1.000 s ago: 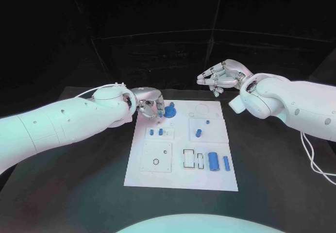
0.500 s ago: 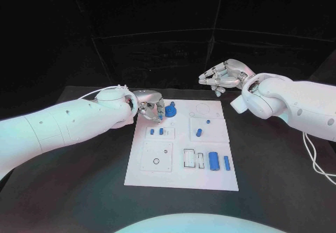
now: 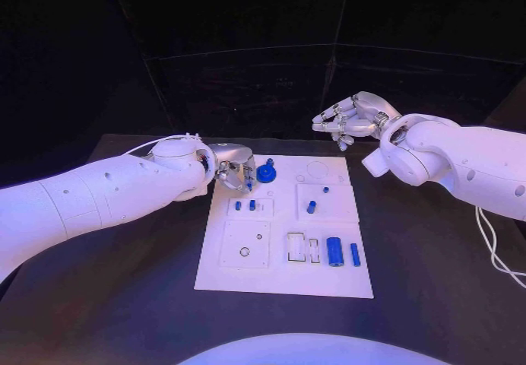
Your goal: Assemble the parts on the task board
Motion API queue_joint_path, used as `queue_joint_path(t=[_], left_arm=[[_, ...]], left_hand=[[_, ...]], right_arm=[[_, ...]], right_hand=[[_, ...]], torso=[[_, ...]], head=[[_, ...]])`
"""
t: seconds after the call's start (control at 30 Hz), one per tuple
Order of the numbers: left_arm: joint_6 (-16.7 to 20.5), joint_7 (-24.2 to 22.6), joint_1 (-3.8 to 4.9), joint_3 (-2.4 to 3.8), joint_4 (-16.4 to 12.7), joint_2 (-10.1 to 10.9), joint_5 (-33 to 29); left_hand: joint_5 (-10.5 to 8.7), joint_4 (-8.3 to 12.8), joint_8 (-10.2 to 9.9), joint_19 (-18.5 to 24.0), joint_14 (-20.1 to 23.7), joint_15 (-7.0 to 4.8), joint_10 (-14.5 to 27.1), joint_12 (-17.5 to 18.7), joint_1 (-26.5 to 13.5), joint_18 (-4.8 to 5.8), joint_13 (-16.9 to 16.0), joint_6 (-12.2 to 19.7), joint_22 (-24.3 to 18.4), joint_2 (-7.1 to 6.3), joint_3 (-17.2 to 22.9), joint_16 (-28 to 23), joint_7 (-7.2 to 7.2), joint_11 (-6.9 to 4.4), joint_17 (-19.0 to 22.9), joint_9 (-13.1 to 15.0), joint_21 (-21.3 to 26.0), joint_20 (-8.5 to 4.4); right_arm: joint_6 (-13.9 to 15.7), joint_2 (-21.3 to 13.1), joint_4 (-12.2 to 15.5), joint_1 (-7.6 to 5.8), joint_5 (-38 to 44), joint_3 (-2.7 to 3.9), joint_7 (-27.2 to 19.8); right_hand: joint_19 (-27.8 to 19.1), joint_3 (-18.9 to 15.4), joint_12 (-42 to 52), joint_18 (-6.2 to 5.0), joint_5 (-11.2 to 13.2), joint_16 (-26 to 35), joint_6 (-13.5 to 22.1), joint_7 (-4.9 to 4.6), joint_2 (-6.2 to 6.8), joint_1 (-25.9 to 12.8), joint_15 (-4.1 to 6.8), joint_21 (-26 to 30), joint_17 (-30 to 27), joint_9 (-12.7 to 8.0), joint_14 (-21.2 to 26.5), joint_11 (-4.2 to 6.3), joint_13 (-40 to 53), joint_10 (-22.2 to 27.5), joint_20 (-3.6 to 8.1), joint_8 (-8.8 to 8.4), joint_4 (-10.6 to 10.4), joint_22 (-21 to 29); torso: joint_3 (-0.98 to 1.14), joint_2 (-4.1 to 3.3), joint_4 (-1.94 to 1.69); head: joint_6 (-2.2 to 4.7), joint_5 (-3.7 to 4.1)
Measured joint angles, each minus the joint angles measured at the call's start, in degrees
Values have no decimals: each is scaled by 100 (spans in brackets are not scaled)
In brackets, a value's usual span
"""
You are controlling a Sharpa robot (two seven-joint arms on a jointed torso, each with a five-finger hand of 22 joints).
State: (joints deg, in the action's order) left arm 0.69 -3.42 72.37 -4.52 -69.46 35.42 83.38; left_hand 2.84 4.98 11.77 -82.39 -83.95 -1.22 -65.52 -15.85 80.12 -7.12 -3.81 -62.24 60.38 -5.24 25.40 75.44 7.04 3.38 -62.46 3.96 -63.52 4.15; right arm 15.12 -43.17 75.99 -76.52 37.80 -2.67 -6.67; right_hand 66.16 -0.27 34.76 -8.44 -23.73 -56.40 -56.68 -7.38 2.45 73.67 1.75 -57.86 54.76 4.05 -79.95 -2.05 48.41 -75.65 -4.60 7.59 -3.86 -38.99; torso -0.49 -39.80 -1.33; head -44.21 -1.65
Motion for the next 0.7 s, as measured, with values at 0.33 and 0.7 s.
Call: queue_joint_path(t=[0.33, 0.7], left_arm=[[-96, 40, 0, -3, -7, -4, 9], [-138, 71, 4, -21, 18, -22, 13]], left_hand=[[0, 0, 0, 1, 0, 0, -21, 0, 0, 0, 2, 0, 8, 0, 0, 0, 0, -21, 5, -1, 0, 1], [0, 1, -23, 2, 0, 0, -20, 16, -24, 0, -8, 0, 8, -24, 1, 0, 0, -21, 10, -2, 0, 2]], right_arm=[[0, 8, -3, 0, 0, 0, 0], [0, 10, -5, 0, 0, 0, 0]], right_hand=[[0, 0, 0, 0, 0, 0, 0, 0, 0, 0, 0, 0, 0, 0, 0, 0, 0, 0, 0, 0, 0, 0], [0, -15, 0, 0, 0, 0, 0, 0, 0, 0, 0, 0, 0, 0, 0, 0, 0, 0, 0, 0, -15, 1]], torso=[[-3, 1, -1], [-3, 1, -3]], head=[[-5, 1], [-13, 3]])
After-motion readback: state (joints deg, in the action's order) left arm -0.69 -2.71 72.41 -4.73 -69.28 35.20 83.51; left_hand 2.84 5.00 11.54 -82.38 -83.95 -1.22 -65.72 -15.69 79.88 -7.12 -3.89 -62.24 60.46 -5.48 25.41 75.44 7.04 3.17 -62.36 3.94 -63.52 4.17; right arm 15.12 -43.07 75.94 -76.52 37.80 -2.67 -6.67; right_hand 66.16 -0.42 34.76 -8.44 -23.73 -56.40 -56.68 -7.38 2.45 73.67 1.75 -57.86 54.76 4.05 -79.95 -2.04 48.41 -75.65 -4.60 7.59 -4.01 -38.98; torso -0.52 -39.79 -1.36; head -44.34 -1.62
